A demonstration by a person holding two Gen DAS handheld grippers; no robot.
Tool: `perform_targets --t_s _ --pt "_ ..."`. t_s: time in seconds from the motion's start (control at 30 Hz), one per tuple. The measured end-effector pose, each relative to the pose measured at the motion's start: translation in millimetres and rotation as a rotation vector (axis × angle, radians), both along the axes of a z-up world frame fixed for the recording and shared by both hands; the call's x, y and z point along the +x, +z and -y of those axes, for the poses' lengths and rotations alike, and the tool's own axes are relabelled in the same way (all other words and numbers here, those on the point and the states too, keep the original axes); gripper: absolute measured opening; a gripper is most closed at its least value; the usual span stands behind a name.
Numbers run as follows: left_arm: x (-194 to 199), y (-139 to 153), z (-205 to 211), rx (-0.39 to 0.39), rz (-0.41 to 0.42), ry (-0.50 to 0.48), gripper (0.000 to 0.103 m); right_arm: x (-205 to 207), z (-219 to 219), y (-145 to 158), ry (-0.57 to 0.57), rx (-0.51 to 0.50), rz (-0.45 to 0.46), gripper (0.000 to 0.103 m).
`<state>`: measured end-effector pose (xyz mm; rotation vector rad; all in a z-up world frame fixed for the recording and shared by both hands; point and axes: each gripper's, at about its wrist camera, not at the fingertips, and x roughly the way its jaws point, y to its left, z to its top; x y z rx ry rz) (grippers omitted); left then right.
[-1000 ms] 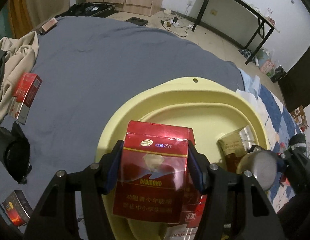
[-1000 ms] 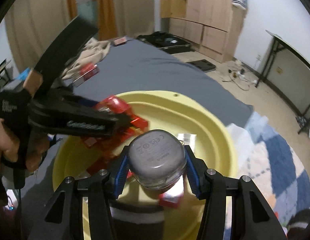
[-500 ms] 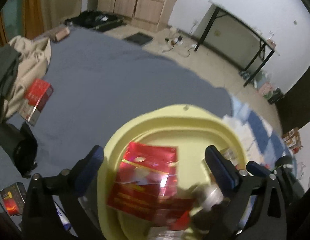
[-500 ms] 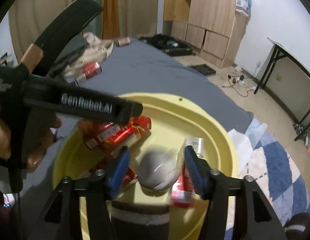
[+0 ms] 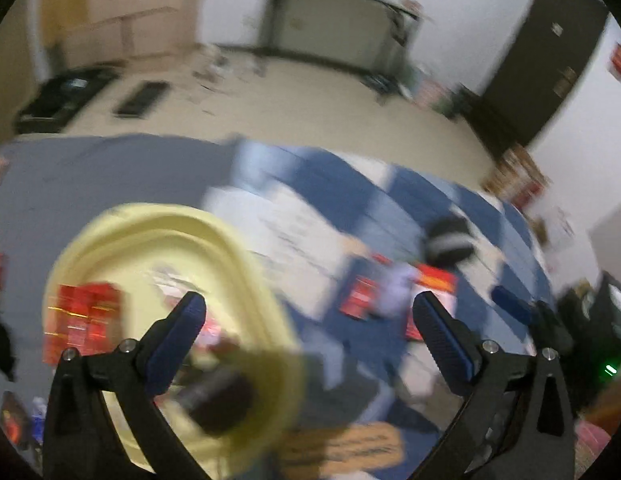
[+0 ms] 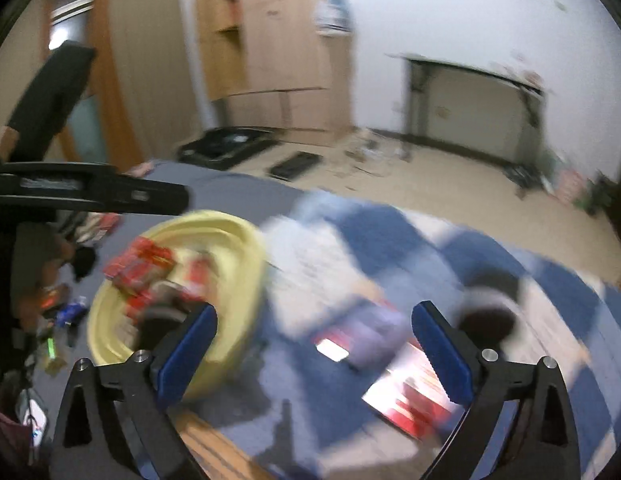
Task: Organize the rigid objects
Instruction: 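Grasp lavender plush with left tool while right tool grasps Double Happiness box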
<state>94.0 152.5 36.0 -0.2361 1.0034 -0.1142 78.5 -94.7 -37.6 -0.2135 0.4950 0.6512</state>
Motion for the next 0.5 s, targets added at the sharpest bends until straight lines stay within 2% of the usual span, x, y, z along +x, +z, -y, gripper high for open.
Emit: perform_targets --t_s 0.1,0.23,0.33,0.5 --pt "5 -5 34 0.066 -0.007 -0.055 0.103 6 43 -19 -0.081 0.004 -0.048 0.1" --pt "6 -10 43 0.083 -0.019 -0.064 0.103 5 60 -29 -0.098 0.025 -0.073 0.1" --pt "8 -16 46 0.073 -0.015 -0.08 0.103 7 61 -38 -0.096 0.015 -0.082 0.1" --pt "16 -36 76 0.111 0.002 -0.191 0.103 25 49 -49 -0.087 -0.003 -0.097 0.1"
